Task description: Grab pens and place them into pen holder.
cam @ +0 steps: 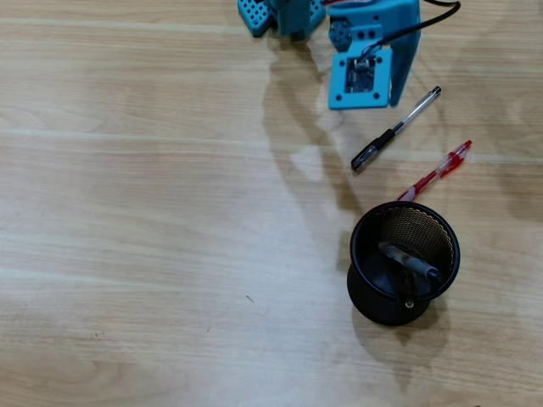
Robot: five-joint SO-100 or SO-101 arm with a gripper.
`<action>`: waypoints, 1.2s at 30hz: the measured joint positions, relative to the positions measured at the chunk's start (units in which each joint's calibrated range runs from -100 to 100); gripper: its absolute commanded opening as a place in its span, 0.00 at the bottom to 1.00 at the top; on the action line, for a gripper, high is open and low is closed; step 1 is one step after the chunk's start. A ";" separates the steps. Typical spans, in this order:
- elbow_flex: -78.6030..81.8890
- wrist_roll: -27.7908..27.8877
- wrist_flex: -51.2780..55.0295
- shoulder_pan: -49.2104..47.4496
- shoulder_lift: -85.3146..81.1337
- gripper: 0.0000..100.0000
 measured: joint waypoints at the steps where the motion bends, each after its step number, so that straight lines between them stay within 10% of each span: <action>1: -2.22 -1.35 4.49 -1.05 0.00 0.02; 26: -22.89 -19.66 16.49 -18.01 22.68 0.03; 36: -24.76 -19.97 16.49 -18.01 24.81 0.22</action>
